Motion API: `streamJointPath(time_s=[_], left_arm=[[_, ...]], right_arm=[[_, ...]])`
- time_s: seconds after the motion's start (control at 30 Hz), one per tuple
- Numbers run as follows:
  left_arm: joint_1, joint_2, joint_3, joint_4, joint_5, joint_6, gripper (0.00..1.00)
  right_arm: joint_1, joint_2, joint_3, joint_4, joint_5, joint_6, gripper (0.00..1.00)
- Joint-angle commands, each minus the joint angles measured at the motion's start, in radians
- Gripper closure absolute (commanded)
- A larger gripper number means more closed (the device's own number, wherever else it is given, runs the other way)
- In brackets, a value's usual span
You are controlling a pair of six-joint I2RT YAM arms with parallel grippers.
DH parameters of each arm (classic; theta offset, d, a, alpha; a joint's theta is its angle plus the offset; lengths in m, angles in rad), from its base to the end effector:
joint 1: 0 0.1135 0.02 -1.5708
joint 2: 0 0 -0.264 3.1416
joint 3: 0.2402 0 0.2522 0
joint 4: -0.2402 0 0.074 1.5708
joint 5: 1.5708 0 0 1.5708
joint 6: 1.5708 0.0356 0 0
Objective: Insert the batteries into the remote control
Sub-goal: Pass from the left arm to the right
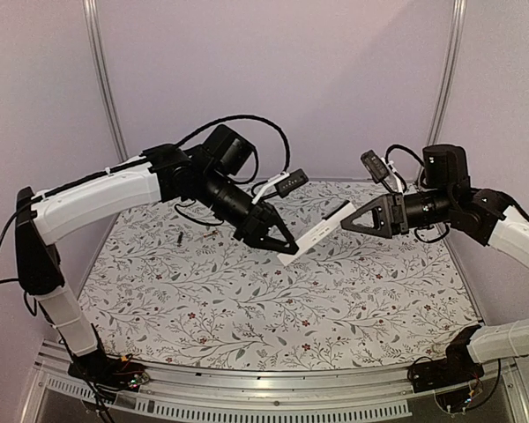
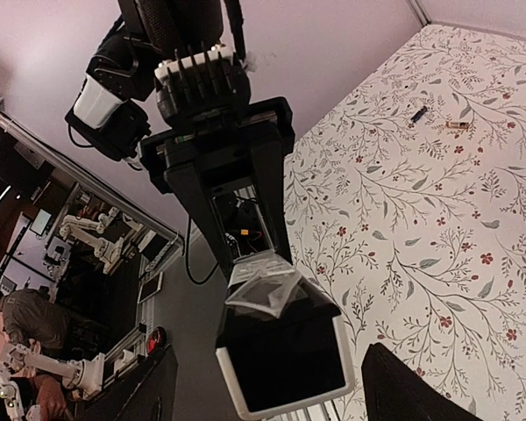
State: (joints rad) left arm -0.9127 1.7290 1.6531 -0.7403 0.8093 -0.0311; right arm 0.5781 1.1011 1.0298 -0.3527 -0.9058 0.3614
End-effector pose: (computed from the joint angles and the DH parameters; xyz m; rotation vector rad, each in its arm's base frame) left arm 0.2107 -0.3147 0.3436 1.4363 2.0597 -1.3904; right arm 0.1828 0.1527 0.3518 -0.8567 1.9560 1.4794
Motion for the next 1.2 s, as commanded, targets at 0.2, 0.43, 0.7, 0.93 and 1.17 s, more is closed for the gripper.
streamJointPath(time_s=[0.2,0.43,0.7,0.93,1.17], left_arm=[[-0.03,0.063,0.085,-0.129,0.051,0.103,0.9],[-0.035,0.09,0.113,-0.165,0.077,0.127,0.9],[-0.037,0.108,0.138,-0.209,0.076,0.159,0.9],[-0.032,0.109,0.142,-0.217,0.022,0.167,0.71],[0.007,0.019,0.079,-0.104,-0.163,0.102,0.3]], right_arm=[[0.048,0.026,0.012,-0.063,-0.028,-0.024,0.37],[0.051,0.023,0.013,-0.064,-0.054,-0.021,0.54],[0.053,0.026,0.012,-0.059,-0.079,-0.016,0.74],[0.053,0.022,0.012,-0.039,-0.073,0.012,0.92],[0.051,0.01,0.007,-0.041,0.034,0.045,0.93]])
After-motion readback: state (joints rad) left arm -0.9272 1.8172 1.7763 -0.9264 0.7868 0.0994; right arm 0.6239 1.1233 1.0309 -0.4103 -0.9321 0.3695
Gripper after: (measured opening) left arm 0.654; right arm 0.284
